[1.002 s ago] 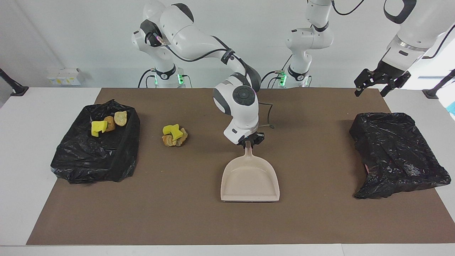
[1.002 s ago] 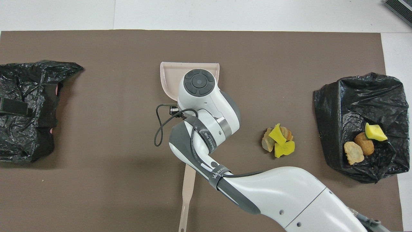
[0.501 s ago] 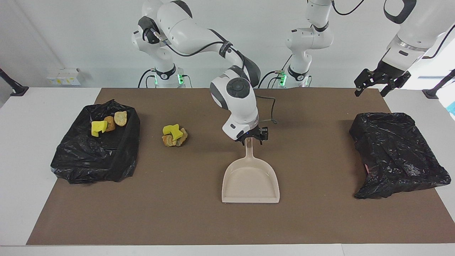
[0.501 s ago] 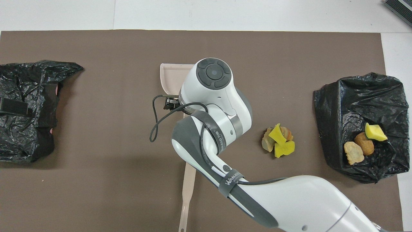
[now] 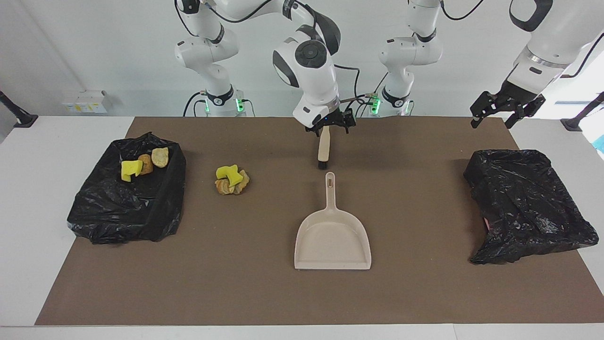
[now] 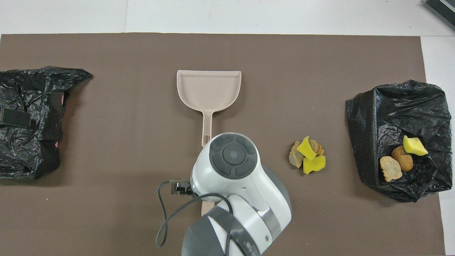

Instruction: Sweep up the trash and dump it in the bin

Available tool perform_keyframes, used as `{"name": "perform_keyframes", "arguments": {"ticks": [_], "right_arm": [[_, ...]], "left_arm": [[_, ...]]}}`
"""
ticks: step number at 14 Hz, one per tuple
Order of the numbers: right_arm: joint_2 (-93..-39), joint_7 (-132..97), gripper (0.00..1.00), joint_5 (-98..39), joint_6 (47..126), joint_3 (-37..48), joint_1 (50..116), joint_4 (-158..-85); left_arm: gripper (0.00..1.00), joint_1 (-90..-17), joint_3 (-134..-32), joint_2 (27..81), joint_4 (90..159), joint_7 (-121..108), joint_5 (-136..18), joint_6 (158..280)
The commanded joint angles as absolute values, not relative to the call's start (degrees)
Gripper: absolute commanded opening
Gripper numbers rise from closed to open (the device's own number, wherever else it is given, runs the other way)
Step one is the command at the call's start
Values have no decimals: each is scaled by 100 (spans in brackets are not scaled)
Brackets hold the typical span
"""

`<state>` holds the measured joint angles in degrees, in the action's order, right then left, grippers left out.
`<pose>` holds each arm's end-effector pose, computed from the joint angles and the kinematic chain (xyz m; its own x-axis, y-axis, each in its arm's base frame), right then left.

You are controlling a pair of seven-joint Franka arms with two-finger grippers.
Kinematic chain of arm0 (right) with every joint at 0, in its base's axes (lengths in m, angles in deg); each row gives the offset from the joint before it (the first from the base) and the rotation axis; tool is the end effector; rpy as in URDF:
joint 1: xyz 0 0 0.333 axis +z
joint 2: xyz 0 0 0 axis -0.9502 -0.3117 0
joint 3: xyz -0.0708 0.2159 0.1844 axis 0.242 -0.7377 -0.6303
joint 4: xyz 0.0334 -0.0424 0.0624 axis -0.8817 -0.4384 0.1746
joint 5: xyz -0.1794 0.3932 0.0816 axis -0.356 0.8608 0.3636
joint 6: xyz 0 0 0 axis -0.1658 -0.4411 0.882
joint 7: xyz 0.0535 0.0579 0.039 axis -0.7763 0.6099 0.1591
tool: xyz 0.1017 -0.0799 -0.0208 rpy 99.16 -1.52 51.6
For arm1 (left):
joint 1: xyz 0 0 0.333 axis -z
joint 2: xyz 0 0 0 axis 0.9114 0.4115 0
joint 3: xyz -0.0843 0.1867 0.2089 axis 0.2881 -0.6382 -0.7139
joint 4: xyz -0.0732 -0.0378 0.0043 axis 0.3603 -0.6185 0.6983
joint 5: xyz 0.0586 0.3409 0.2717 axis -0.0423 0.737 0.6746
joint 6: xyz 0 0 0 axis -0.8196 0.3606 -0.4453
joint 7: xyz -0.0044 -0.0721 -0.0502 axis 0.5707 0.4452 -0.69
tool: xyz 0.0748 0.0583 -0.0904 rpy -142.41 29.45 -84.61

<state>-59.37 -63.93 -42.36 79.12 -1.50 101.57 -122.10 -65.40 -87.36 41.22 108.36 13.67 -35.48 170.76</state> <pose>0.4405 0.4635 0.3953 0.9689 0.0070 -0.2475 -0.0477 -0.9756 -0.2142 0.5862 0.0102 0.5837 0.9985 -0.0545 0.0076 -0.0547 -0.9981 0.0274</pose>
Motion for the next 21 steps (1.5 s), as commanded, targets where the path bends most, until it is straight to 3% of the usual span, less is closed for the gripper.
{"name": "perform_keyframes", "arguments": {"ticks": [1, 7, 14, 15, 16, 17, 19, 21], "right_arm": [[-5103, -6444, 100, -3750, 8462, -124, 10382, -13683], [-5295, -7147, 100, -3687, 9939, -124, 11174, -14776], [-5418, -7209, 100, -3678, 10010, -115, 11429, -15005], [-5418, -7200, 91, -3678, 10019, -115, 11429, -15005], [-5418, -7200, 75, -3678, 10011, -124, 11438, -15005], [-5418, -7165, 41, -3678, 10010, -116, 11438, -14996], [-5505, -7069, 6, -3687, 10019, -115, 11412, -14918], [-5603, -7068, 0, -3696, 9915, -98, 11350, -14742]], "left_arm": [[100, -6526, -8752, 4040, 10882, 1373, -3450, 17027], [100, -6526, -8752, 4040, 10891, 1382, -3450, 17027], [100, -6526, -8752, 4040, 10891, 1373, -3450, 17027], [100, -6526, -8752, 4040, 10891, 1373, -3450, 17027], [100, -6526, -8752, 4040, 10891, 1373, -3450, 17027], [100, -6526, -8752, 4040, 10891, 1382, -3450, 17027], [100, -6526, -8752, 4040, 10891, 1382, -3459, 17027], [100, -6526, -8752, 4040, 10882, 1382, -3450, 17027]]}}
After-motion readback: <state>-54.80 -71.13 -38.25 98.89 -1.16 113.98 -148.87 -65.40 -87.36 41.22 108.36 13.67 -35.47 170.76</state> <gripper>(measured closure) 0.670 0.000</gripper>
